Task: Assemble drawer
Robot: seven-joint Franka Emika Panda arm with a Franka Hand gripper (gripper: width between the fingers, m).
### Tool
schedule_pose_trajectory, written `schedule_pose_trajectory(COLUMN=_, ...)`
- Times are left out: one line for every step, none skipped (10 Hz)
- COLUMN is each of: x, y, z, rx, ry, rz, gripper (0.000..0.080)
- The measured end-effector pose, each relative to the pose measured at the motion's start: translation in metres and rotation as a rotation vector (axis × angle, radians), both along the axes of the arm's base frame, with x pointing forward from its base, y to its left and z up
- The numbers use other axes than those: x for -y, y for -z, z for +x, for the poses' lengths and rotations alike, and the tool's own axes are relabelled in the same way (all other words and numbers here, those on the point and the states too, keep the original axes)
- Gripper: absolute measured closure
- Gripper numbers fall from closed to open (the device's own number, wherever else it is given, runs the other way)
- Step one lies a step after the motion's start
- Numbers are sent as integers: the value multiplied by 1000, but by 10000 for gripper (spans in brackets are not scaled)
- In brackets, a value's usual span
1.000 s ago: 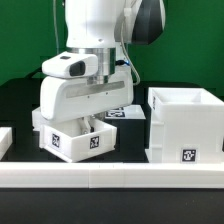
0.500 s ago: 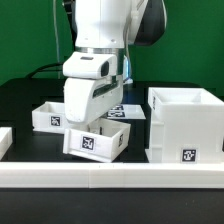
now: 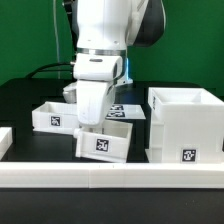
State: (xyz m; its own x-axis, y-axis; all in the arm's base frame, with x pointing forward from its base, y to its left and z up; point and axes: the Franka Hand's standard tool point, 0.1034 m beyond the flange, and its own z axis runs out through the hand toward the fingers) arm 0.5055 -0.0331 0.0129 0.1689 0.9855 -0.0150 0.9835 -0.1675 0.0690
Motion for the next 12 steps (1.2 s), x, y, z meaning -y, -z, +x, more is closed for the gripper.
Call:
schedule_pose_trajectory(x=-4, y=-1, z=3, rx=19, ry=-7, rz=2, gripper=758)
schedule_pose_trajectory(x=-4, y=-1, z=4, rx=21, ry=-7, rz=2, gripper=758)
schedule_pose_trajectory(x=-4, y=0, z=4, rx=44, ry=-6, rz=3, gripper=758)
schedule_pose_trajectory(x=-4, y=1, z=3, rx=39, ry=-6, rz=3, gripper=758)
schedule_pose_trajectory(x=-4, y=1, z=3, rx=38, ry=-6, rz=3, gripper=758)
schedule_pose_trajectory(x=-6, y=1, z=5, rx=37, ry=-10, rz=4, gripper=758)
schedule_pose_trajectory(x=-8, y=1, z=6, rx=27, ry=-15, rz=3, gripper=758)
schedule_pose_trajectory(x=-8, y=1, z=5, rx=20, ry=-14, rz=2, gripper=758)
schedule_pose_trajectory(x=-5, y=1, z=3, rx=-6, ry=-9, rz=1, gripper=758)
schedule_pose_trajectory(x=-4, y=2, z=2, rx=-18, ry=-8, rz=0, gripper=758)
schedule_pose_trajectory(x=-3, y=2, z=2, rx=-37, ry=-6, rz=-1, gripper=758)
schedule_pose_trajectory(x=-3, y=3, z=0, rx=-43, ry=-5, rz=-1, gripper=758)
